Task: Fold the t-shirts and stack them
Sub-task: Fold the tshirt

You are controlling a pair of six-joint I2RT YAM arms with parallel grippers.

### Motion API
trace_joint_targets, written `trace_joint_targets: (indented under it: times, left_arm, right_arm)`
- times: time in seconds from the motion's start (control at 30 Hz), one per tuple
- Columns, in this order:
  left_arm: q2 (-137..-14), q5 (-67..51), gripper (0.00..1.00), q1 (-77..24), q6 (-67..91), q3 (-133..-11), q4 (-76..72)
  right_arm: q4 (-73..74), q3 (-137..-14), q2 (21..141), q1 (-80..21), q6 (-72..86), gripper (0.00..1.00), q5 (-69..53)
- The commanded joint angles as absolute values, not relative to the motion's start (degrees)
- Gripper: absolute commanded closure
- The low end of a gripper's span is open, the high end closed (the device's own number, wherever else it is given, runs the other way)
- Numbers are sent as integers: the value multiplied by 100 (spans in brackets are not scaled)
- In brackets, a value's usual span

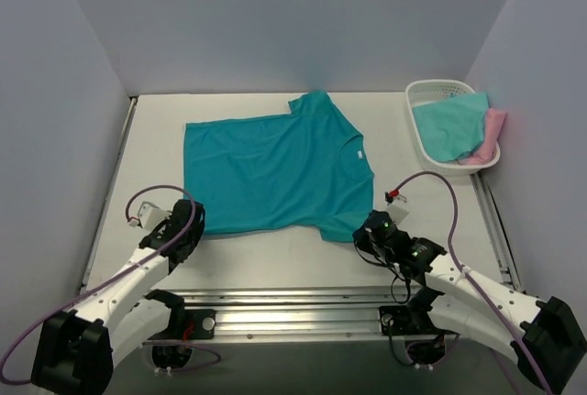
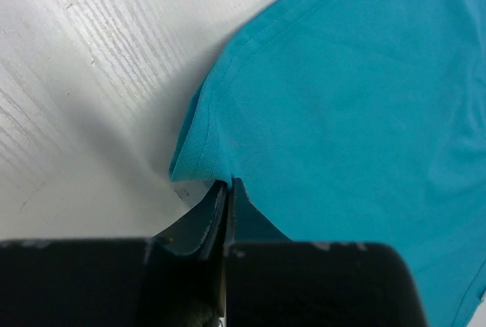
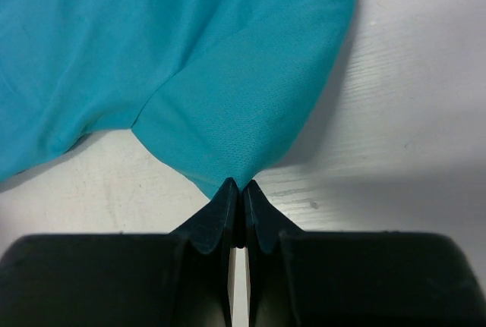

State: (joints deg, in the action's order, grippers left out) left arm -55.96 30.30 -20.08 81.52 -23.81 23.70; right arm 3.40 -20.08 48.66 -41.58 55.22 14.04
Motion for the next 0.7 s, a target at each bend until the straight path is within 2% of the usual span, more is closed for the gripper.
trace_joint_targets:
  times: [0.0, 0.37, 0.67]
  left_arm:
    - [-5169, 3015, 98, -2030, 7937, -2461, 2707]
    - [-4228, 3287, 98, -2030, 7594, -2602, 3349]
    - [-4938, 3077, 98, -2013, 6717, -2856, 2014]
  right_arm:
    - [903, -2373, 4545, -4096, 5467, 100, 2020]
    - [1468, -3014, 4236, -3964, 5265, 100, 2558]
    - [1038, -3673, 5237, -3903, 5072, 100, 2847]
